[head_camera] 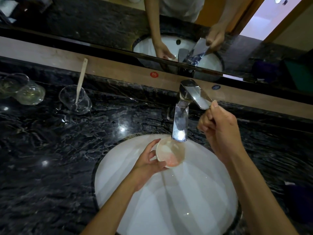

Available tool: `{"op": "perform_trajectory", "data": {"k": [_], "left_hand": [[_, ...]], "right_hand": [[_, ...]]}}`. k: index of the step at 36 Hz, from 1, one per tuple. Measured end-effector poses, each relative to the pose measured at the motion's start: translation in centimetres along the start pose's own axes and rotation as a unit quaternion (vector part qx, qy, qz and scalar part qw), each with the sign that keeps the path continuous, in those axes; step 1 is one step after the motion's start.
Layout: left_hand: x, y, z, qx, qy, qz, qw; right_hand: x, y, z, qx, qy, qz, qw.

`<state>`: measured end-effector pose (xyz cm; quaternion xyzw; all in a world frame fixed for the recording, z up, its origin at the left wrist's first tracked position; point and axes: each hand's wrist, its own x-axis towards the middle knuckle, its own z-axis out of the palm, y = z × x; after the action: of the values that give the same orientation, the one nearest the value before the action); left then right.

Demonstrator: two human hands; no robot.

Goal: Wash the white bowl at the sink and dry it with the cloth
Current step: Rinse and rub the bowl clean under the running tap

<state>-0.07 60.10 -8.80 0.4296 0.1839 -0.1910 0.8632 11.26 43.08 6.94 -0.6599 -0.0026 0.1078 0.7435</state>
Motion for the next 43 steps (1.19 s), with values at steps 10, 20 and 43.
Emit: {"op": "perform_trajectory", "data": {"k": [10, 20, 43], "left_hand": [[-0.4, 0.5, -0.6, 0.006, -0.006, -0.006, 1.0], [0.1, 0.1, -0.5, 0.03, -0.009, -0.029, 0.999], [1.6, 1.3, -0.7, 0.235, -0.034, 0.003, 0.971]], "right_hand": [[-3.8, 7.1, -5.4, -0.244, -0.074, 0.099, 0.962], [-5.6, 14.4, -4.0, -0.27, -0.198, 0.153, 0.93], [-4.6, 15.9, -3.6, -0.224, -0.13, 0.119, 0.959]]}}
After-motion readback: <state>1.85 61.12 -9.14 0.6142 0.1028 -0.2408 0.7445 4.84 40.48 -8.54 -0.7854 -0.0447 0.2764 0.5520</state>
